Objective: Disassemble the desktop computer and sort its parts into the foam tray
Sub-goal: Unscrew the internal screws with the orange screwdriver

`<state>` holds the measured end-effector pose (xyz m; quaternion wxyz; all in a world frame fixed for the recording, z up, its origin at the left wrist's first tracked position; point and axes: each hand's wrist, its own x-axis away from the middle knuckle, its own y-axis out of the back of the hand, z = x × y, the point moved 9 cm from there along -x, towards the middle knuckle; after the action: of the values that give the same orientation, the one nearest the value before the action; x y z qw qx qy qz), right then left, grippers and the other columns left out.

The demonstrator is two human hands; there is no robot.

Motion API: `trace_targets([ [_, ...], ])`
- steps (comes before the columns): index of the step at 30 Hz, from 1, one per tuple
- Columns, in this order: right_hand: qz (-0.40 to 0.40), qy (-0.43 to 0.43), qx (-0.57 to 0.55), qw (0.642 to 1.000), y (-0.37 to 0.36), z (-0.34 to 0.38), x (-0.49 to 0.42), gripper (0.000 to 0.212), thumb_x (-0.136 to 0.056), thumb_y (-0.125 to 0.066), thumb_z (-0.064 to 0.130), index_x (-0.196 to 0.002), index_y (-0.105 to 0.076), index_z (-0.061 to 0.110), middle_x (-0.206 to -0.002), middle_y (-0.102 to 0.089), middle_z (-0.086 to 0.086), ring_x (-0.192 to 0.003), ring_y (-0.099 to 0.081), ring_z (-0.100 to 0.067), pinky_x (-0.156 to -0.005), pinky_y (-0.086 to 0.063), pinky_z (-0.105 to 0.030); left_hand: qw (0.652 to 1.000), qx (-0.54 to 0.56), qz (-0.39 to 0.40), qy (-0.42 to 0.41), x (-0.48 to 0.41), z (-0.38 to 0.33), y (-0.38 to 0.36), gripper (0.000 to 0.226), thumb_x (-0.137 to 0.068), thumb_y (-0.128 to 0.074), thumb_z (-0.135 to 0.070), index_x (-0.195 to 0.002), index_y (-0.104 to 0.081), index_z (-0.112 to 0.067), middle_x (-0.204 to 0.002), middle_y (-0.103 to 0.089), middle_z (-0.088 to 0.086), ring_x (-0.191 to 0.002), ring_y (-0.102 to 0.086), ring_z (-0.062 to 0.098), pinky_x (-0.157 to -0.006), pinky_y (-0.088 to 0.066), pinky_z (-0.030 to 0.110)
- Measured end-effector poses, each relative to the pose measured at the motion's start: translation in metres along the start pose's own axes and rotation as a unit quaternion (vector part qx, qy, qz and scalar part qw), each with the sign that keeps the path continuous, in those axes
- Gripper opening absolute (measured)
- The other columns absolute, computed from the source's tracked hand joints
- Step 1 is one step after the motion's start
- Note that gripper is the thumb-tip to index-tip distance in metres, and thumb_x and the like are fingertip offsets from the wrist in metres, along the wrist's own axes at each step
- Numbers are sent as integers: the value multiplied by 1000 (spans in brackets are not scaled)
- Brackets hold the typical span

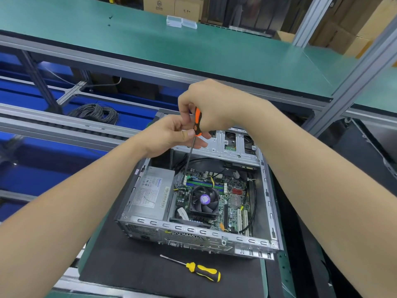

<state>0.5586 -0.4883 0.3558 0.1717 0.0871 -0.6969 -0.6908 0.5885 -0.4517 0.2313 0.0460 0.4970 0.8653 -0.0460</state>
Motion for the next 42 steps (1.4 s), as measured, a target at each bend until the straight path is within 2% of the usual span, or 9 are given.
trace_targets([
  [4,-28,-23,-18,999,6,-9,1,45,-76,-71,60,-105,-61,27,-90,-54,9,-87,-56,-17,-65,-43,-34,997,-37,-64,-21,1,-5,10,27,-93,-70,-1,-119,-67,1,-109,-74,9,-100,-74,39,-92,-60,45],
  [9,-125,-160,59,977,15,-15,4,69,-84,-43,88,-69,-44,20,-73,-42,2,-58,-43,-18,-50,-24,-29,985,-57,-157,-35,3,-13,14,27,-80,-85,-5,-103,-71,-7,-88,-69,15,-78,-72,32,-76,-62,43],
  [14,-85,-193,11,977,8,-21,-5,51,-94,-64,55,-71,-37,18,-80,-50,-4,-58,-40,-18,-47,-26,-29,982,-73,-168,-49,-1,-16,4,29,-80,-87,-11,-103,-72,-14,-86,-67,12,-75,-63,26,-67,-58,43],
  [19,-33,-85,13,996,6,-11,-6,14,-87,-73,30,-83,-63,22,-82,-62,4,-79,-60,-21,-51,-35,-27,995,-53,-86,-16,1,-8,-2,23,-92,-75,-9,-114,-71,-17,-99,-74,-2,-85,-69,22,-83,-55,27],
  [23,-7,-47,-10,999,7,-11,1,11,-79,-80,21,-78,-69,23,-64,-65,11,-75,-59,-4,-66,-55,-32,999,-18,-21,17,4,-1,-1,33,-97,-63,-9,-130,-64,-11,-115,-74,15,-108,-70,35,-99,-52,35],
  [31,30,11,21,999,-2,5,-2,33,-74,-54,-2,-74,-72,26,-70,-66,11,-69,-56,-6,-55,-43,-26,991,-17,126,35,5,-7,-17,42,-106,-41,-9,-145,-41,5,-149,-53,21,-135,-53,41,-115,-43,48],
  [34,52,13,11,998,-5,7,-2,26,-73,-59,5,-78,-70,27,-59,-67,14,-68,-63,-6,-57,-46,-25,993,-11,113,45,4,-5,-16,39,-104,-44,-8,-141,-47,4,-138,-62,20,-129,-60,39,-108,-48,43],
  [37,19,27,-57,998,-1,8,-3,8,-79,-71,28,-86,-69,28,-78,-70,12,-67,-60,1,-64,-50,-29,998,-4,48,41,2,-1,-9,27,-98,-57,-5,-124,-61,-6,-114,-74,14,-111,-70,38,-100,-56,43],
  [42,-127,-32,32,991,10,-4,-1,50,-92,-52,71,-88,-60,22,-79,-56,4,-79,-55,-21,-64,-41,-37,995,-47,-91,2,0,-2,1,13,-94,-68,1,-105,-66,-5,-86,-77,11,-84,-77,32,-78,-62,36],
])
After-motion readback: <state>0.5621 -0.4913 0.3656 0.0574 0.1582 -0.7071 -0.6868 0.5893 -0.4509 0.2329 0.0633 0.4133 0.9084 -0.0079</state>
